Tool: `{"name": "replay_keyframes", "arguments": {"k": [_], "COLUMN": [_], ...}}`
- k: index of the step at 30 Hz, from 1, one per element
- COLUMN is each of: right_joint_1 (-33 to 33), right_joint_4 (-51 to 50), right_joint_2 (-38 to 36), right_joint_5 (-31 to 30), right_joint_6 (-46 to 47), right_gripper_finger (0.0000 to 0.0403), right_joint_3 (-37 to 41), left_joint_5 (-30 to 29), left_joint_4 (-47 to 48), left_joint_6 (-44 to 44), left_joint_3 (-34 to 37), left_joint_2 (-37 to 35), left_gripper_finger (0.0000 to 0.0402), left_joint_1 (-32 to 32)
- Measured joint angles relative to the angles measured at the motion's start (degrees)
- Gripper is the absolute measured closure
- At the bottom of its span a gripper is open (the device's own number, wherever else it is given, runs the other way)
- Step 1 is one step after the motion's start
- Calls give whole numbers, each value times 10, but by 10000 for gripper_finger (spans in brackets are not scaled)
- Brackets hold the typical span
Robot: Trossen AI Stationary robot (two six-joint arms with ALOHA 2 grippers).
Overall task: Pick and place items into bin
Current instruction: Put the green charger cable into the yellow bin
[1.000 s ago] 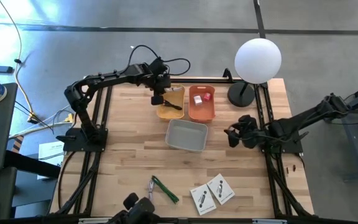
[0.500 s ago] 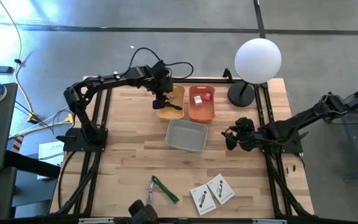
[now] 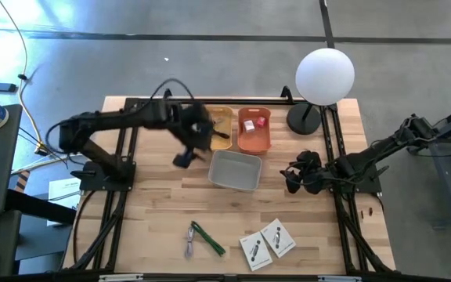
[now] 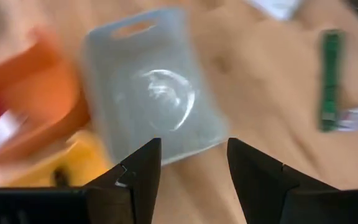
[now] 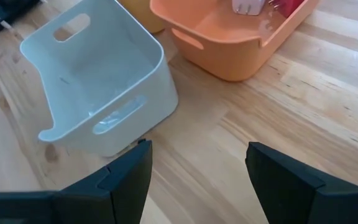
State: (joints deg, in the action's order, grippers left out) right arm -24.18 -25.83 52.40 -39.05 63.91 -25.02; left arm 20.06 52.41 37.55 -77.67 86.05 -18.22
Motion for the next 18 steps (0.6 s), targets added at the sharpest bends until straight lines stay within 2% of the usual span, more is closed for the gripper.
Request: {"name": "replay_keyframes", "arguments": {"k": [9,13,18], "right_joint_1": [0,0,0], "right_joint_4": [0,1,4], "right_joint_2": [0,0,0], "right_joint_5": [3,12,41], "right_joint_6": [-29,-47,-75], "right_gripper_finger": [155,155,155], "right_joint_3": [0,0,0], "left_joint_5": [-56,-84,-104], "left_joint_4": [-8,-10,-63], "left_joint_6": [-27,-50,-114], "left_joint_3": [1,2,28], "left_joint_2": [5,15,37], "left_gripper_finger": [229,229,229], "left_joint_1": [185,237,279]}}
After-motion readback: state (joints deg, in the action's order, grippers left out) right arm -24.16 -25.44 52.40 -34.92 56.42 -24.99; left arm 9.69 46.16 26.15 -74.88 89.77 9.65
